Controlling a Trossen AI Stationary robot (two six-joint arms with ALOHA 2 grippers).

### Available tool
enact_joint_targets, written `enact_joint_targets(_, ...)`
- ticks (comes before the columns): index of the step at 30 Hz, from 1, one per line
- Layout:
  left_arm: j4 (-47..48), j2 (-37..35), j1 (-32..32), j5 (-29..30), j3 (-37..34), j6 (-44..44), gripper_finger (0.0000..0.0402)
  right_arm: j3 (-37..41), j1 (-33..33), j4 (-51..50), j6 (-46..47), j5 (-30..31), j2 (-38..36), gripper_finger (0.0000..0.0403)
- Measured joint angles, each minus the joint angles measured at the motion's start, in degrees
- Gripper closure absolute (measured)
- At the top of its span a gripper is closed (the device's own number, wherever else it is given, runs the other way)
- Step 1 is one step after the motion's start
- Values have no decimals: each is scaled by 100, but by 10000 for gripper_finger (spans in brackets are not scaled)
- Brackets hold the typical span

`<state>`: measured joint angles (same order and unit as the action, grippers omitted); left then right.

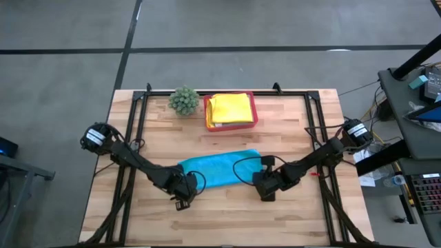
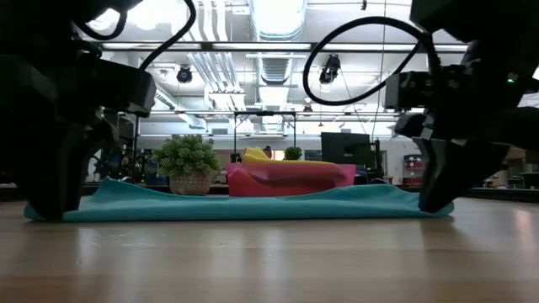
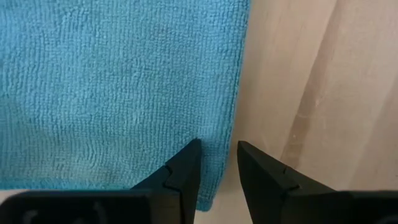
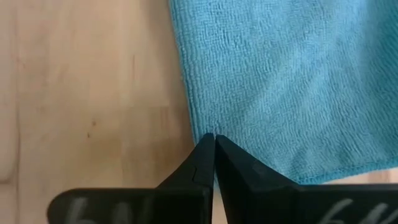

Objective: Fold microfiber towels
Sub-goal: Fold the blue microfiber towel

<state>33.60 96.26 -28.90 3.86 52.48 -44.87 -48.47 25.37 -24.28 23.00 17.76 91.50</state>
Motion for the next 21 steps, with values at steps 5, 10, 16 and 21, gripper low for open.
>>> enact_joint_targets(5,5,189,-93,20,-1,-115,308,-8,51,-313,41,-1,-37,394)
enact_joint_targets(10,183,-23,-124,-170,-1,-192,308,0,81,-766,183,-33,-204,394)
enact_joint_targets(16,351,-450,-131,-237,-60,-283,308,2,100,-1243,462,-41,-428,394)
enact_joint_targets(21,352,-712,-129,-140,-52,-281,308,2,48,-1243,1259,9,-569,394)
